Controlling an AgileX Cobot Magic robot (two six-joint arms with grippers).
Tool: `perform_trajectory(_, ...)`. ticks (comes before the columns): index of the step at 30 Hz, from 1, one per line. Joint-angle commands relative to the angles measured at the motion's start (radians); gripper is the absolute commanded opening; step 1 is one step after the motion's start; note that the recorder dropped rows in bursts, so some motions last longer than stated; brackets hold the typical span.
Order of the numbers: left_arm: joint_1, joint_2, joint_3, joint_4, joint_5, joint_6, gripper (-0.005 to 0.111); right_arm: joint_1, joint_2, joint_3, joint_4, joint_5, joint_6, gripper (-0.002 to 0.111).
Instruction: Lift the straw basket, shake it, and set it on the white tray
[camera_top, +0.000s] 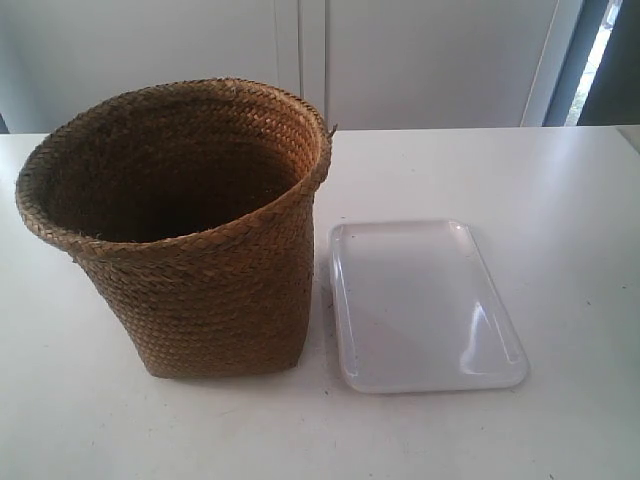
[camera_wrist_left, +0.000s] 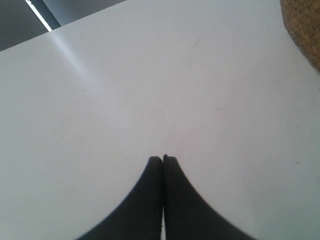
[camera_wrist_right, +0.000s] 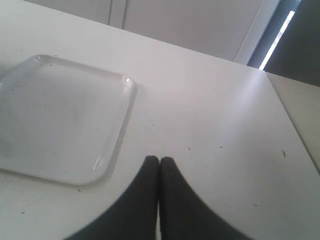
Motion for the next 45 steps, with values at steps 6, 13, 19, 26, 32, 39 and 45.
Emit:
perform_trajectory(6,0.005,-0.002,0.004,0.020,-0.328,-0.007,0.000,0.002,-0.006,0.005,0.008,-0.301,0.160,0.000)
perform_trajectory(13,0.005,-0.002,0.004,0.020,-0.553,-0.005,0.000,0.002,-0.006,0.005,0.008,-0.486,0.196,0.000)
perform_trajectory(19,0.005,-0.002,0.004,0.020,-0.568,-0.001,0.000,0.002,-0.006,0.005,0.008,-0.461,0.196,0.000)
perform_trajectory(26,0.005,-0.002,0.004,0.020,-0.695,-0.134,0.000,0.002,-0.006,0.005,0.008,-0.523,0.203,0.000)
perform_trajectory(32,0.005,-0.002,0.004,0.020,-0.745,-0.365,0.000,0.002,-0.006,0.005,0.008,-0.778,0.331,0.000)
perform_trajectory(39,0.005,-0.002,0.004,0.018,-0.743,-0.525,0.000,0.002,-0.006,0.005,0.008,-0.853,0.448,0.000)
perform_trajectory(45,0.005,-0.002,0.004,-0.011,-0.745,-0.781,0.000,0.002,-0.006,0.005,0.008,-0.855,0.723,0.000)
